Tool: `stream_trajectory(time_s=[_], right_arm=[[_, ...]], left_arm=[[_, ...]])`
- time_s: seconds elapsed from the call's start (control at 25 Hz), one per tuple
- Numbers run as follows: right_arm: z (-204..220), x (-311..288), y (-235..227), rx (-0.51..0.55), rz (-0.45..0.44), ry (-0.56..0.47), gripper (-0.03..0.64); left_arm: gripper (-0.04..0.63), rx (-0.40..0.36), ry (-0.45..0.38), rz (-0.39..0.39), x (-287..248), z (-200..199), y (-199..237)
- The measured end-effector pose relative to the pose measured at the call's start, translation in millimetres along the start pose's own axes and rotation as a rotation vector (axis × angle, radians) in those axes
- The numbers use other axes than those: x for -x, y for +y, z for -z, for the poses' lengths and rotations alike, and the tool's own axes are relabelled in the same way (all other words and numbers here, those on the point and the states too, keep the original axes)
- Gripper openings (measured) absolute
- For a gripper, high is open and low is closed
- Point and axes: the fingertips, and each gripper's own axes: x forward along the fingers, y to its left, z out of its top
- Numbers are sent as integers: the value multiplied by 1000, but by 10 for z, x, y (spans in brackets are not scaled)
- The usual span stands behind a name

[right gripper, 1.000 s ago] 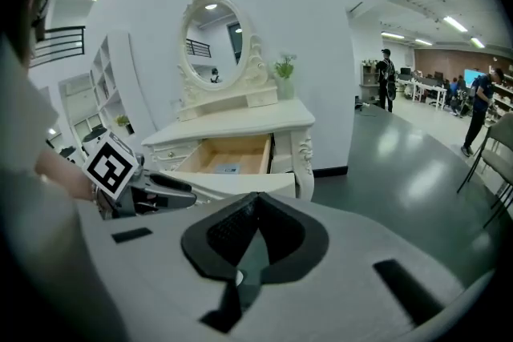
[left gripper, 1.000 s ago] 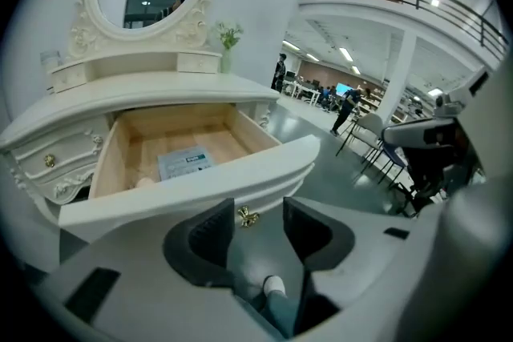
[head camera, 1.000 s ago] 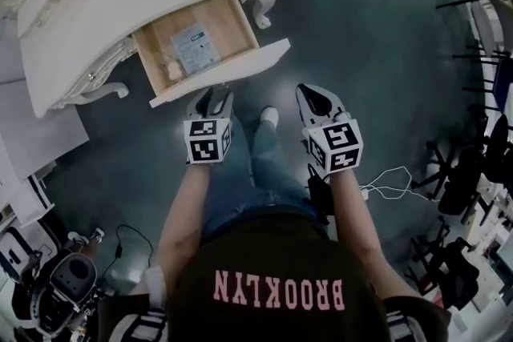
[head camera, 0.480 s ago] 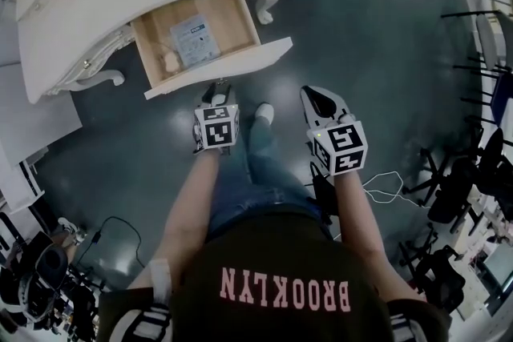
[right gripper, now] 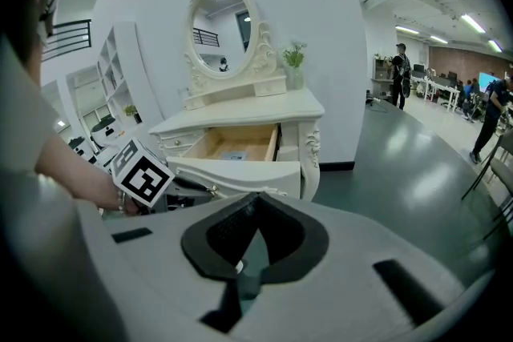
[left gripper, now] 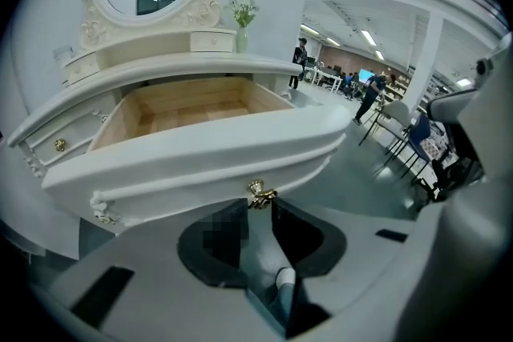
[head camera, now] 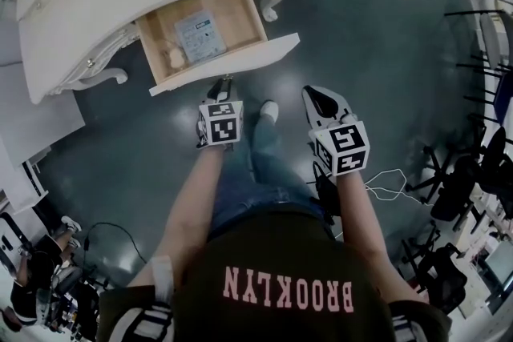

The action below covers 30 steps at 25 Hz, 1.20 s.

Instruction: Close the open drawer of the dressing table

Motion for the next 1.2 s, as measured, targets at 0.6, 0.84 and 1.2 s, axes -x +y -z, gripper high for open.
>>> stream_trajectory(time_s=[0.6, 0.84, 1.2], right_arm=[[-49, -79, 132, -27, 28, 2, -9], [-100, -63, 185, -28, 44, -2, -9], [-226, -88, 226, -31, 74, -12, -9]], left_arm=[[83, -48, -1, 22, -123, -187, 121], [83, -46, -12, 32, -172, -292, 177], [84, -57, 1, 58, -242, -397, 248]])
